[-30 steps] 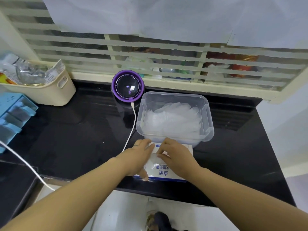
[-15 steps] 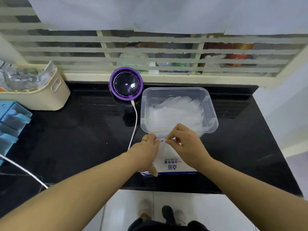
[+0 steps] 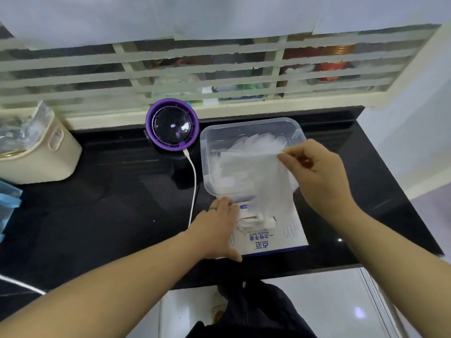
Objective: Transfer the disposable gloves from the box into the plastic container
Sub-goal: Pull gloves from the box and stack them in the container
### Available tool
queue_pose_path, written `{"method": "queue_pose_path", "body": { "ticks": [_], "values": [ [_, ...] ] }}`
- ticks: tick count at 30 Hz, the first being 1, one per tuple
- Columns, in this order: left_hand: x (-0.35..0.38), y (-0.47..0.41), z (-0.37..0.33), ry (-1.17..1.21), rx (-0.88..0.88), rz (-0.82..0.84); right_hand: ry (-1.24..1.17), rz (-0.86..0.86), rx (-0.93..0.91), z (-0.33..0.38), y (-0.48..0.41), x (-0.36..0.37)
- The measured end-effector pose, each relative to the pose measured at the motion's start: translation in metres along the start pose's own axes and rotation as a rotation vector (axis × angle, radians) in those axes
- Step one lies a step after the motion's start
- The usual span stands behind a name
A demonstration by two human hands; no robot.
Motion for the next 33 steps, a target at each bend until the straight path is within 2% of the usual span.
{"method": "queue_pose_path", "body": {
  "ticks": [5,9,11,12,14,16,18,20,22,24,27,29,33],
  "values": [
    [-0.013,0.002,-0.002,-0.02,-0.005,0.108,-0.033,0.129,-0.022,0.009,-0.036,-0.009],
    [-0.062,0.025,0.002,0.281,-0.054,0.329,-0.056,0.165,-0.11,0.025,-0.059,-0.026],
    [-0.093,0.034,0.006,0.54,-0.037,0.359,-0.051,0.213,-0.157,0.035,-0.072,-0.035],
    [-0.108,0.037,0.008,0.749,-0.023,0.352,-0.049,0.239,-0.169,0.039,-0.077,-0.038],
    [-0.128,0.037,0.011,1.208,-0.043,0.275,-0.036,0.284,-0.197,0.046,-0.085,-0.045],
    [-0.136,0.029,0.013,1.54,-0.07,0.169,-0.03,0.316,-0.236,0.052,-0.09,-0.05],
    [-0.148,0.022,0.004,1.772,0.024,0.1,-0.011,0.36,-0.263,0.054,-0.093,-0.054],
    [-0.161,0.019,-0.007,1.934,0.187,0.144,0.02,0.419,-0.29,0.054,-0.092,-0.054],
    [-0.172,0.016,-0.017,2.025,0.273,0.154,0.056,0.484,-0.322,0.052,-0.089,-0.052],
    [-0.178,0.011,-0.018,2.097,0.18,0.076,0.137,0.559,-0.353,0.048,-0.086,-0.048],
    [-0.18,0.003,-0.007,2.02,0.01,-0.085,0.227,0.653,-0.336,0.036,-0.082,-0.042],
    [-0.183,0.002,-0.007,1.974,0.0,-0.095,0.161,0.654,-0.266,0.028,-0.084,-0.044],
    [-0.186,0.0,-0.01,2.01,0.028,-0.067,-0.044,0.545,-0.049,0.019,-0.094,-0.039]
  ]
}}
Point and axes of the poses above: each hand's wrist, its own y-axis away from the middle knuckle, its own x-axis out of the palm, z = x × y, the point moved 5 cm from there along -y, towards the middle knuckle, and after that the axes turned 8 degrees about -x, right-handed, at the moved point
